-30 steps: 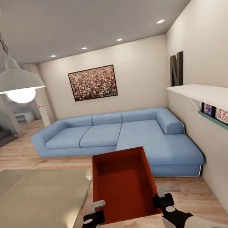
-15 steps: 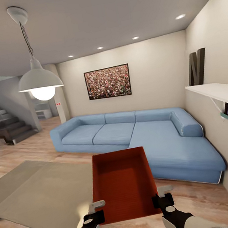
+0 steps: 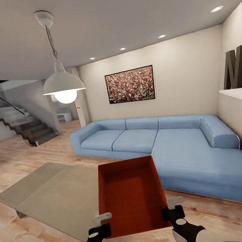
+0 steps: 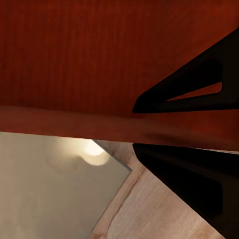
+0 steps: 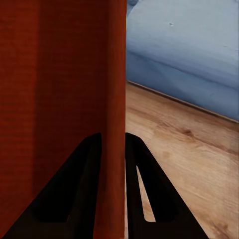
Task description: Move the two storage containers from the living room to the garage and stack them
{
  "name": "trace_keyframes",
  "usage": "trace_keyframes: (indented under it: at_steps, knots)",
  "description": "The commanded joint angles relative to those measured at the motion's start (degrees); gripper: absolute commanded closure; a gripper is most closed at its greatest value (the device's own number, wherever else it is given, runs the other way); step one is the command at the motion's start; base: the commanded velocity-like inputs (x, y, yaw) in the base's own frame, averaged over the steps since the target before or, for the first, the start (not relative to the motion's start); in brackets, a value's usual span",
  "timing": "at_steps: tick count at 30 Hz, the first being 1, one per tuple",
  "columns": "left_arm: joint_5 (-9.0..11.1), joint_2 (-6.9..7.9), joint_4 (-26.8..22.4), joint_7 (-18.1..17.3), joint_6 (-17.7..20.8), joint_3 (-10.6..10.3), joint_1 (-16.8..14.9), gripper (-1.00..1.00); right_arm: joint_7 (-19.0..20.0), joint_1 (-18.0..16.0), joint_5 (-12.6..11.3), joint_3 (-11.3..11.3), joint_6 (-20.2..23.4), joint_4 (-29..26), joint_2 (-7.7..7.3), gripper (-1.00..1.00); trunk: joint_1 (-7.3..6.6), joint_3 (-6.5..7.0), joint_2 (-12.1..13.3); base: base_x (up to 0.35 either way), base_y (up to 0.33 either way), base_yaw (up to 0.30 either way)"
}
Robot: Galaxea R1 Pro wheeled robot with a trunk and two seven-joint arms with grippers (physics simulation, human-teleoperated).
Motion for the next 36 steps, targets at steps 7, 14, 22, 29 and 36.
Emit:
trace_keyframes:
  at_steps: [7, 14, 22, 29, 36]
  knots:
    - [0.0, 0.05, -0.1, 0.6, -0.1, 0.3, -0.1, 1.00, -0.4, -0.1, 0.3, -1.7, -0.2, 0.0, 0.04, 1.00, 0.01, -0.09, -0.1, 0.000, 0.000, 0.267]
    - [0.0, 0.05, -0.1, 0.6, -0.1, 0.2, -0.1, 1.00, -0.4, -0.1, 0.3, -1.7, -0.2, 0.1, 0.03, 1.00, 0.01, -0.09, -0.1, 0.000, 0.000, 0.267]
    - [0.0, 0.05, -0.1, 0.6, -0.1, 0.3, -0.1, 1.00, -0.4, -0.1, 0.3, -1.7, -0.2, 0.0, 0.00, 1.00, 0.01, -0.09, -0.1, 0.000, 0.000, 0.267]
    - [0.0, 0.05, -0.1, 0.6, -0.1, 0.3, -0.1, 1.00, -0.4, -0.1, 0.3, -1.7, -0.2, 0.0, 0.03, 1.00, 0.01, -0.09, -0.1, 0.000, 0.000, 0.267]
    - [0.0, 0.05, -0.1, 0.6, -0.1, 0.3, -0.1, 1.00, -0.4, -0.1, 0.3, -1.7, -0.2, 0.1, 0.03, 1.00, 0.01, -0.09, -0.1, 0.000, 0.000, 0.267]
